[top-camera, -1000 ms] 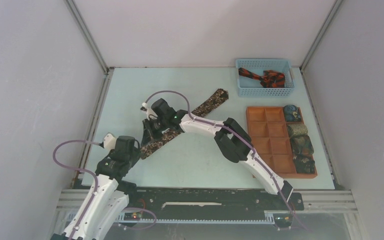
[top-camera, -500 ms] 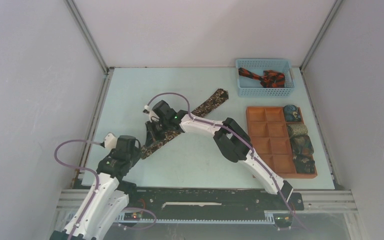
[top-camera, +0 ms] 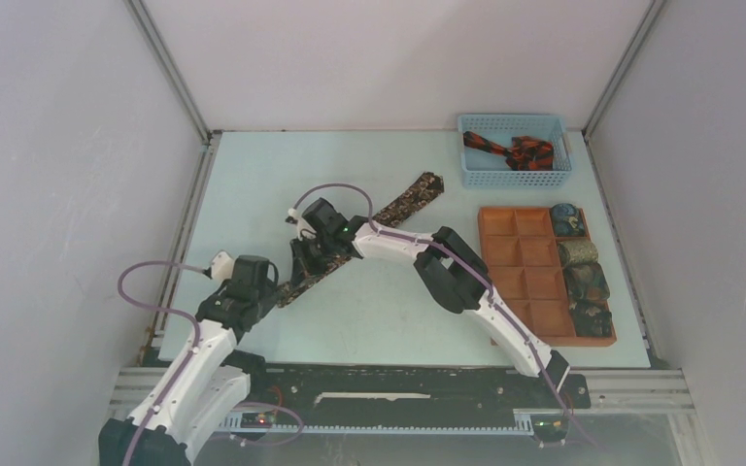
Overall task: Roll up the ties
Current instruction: Roll the tie at the center of the board.
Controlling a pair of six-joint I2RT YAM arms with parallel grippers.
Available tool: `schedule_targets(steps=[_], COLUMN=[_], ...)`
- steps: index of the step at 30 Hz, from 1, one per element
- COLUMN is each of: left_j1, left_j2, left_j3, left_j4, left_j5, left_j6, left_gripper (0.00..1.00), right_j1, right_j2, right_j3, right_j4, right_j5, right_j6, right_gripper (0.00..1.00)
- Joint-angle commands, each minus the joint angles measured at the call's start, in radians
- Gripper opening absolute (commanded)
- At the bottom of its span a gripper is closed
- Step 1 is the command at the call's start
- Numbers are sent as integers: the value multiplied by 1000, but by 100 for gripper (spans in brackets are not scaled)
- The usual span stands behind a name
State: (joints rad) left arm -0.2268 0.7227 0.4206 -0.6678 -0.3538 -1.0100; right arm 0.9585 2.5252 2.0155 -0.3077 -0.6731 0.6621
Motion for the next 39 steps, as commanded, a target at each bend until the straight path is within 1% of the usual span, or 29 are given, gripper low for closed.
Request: schedule_targets(steps=[1, 19, 27, 30, 34, 36, 37, 39], left_j1=[6, 28, 33, 34, 34, 33, 33, 34], left_j2=[9, 126, 163, 164, 142, 120, 111, 92], left_j3=[-12, -72, -107, -117, -116, -106, -98, -77], left_j4=[51, 186, 226, 241, 242, 229, 213, 180], left_j5=[4, 49, 57, 58, 59, 57, 54, 43], left_j6=[27, 49, 41, 39, 44, 52, 57, 66], left_gripper=[51, 47, 40, 33, 12, 4, 1, 0], right_j1=[-7, -6, -9, -8, -9, -7, -7, -6], right_j2=[-15, -14, -14, -14, -18, -23, -23, -26], right_j3=[-22, -29, -27, -26, -23, -18, -15, -6], right_j4=[34, 47, 46, 46, 43, 41, 43, 47], right_j5=[10, 15, 14, 13, 12, 12, 9, 1], right_j6=[-17, -3, -1, -1, 1, 1, 5, 13], right_gripper=[0, 0, 0, 0, 0, 0, 0, 0])
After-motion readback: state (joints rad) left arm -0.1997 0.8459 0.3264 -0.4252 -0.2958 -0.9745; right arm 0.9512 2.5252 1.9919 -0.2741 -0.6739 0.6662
